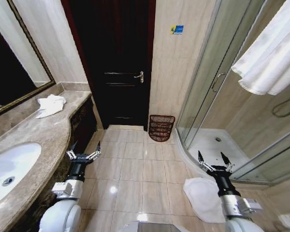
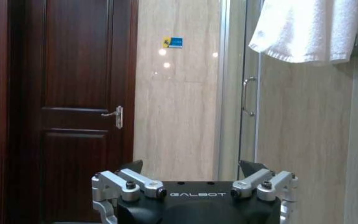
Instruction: Discard the used towel into the hamper.
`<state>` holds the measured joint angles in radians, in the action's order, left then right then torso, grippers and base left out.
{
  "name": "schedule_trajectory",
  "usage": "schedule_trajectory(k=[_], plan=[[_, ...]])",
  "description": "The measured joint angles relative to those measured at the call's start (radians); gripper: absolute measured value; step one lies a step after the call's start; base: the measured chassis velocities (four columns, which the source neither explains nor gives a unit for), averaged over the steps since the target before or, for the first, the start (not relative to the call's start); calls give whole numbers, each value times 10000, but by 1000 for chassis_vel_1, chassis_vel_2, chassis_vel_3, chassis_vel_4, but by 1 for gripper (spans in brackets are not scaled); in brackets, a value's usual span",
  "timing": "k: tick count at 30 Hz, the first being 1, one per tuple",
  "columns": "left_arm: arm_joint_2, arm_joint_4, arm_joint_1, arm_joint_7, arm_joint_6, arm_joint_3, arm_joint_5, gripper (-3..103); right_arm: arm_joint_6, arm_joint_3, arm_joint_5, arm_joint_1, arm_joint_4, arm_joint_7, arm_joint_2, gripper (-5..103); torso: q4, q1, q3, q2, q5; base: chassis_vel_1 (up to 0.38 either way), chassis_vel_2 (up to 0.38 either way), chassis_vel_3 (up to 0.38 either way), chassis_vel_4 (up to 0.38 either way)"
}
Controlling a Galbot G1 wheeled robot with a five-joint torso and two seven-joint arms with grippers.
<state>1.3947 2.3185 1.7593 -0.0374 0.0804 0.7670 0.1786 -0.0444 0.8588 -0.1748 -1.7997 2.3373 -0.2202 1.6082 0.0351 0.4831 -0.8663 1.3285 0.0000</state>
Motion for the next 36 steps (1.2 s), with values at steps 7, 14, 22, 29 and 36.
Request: schedule_trajectory(k=[7, 14, 22, 29, 36], plan=[[218, 174, 246, -262, 116, 69, -147, 100, 92, -12, 154, -109, 302, 192, 0, 100, 2, 0, 0, 0, 1, 0, 0, 0, 0], [496, 66, 9, -249, 242, -29, -390, 100, 677, -43, 208, -210, 763, 217, 0, 100, -1, 0, 0, 0, -1, 0, 0, 0, 0], [878, 470, 23, -94, 64, 21, -461, 100, 545, -214, 136, -4, 641, 137, -113, 100, 1, 0, 0, 0, 1, 0, 0, 0, 0], [1201, 744, 16, 7, -955, -190, -182, 100, 145, -121, -69, 82, 249, 110, -207, 100, 1, 0, 0, 0, 2, 0, 0, 0, 0], [722, 748, 22, 206, -1300, 6, 403, 100, -115, 93, -5, 60, 238, -213, -10, 100, 0, 0, 0, 0, 1, 0, 0, 0, 0]])
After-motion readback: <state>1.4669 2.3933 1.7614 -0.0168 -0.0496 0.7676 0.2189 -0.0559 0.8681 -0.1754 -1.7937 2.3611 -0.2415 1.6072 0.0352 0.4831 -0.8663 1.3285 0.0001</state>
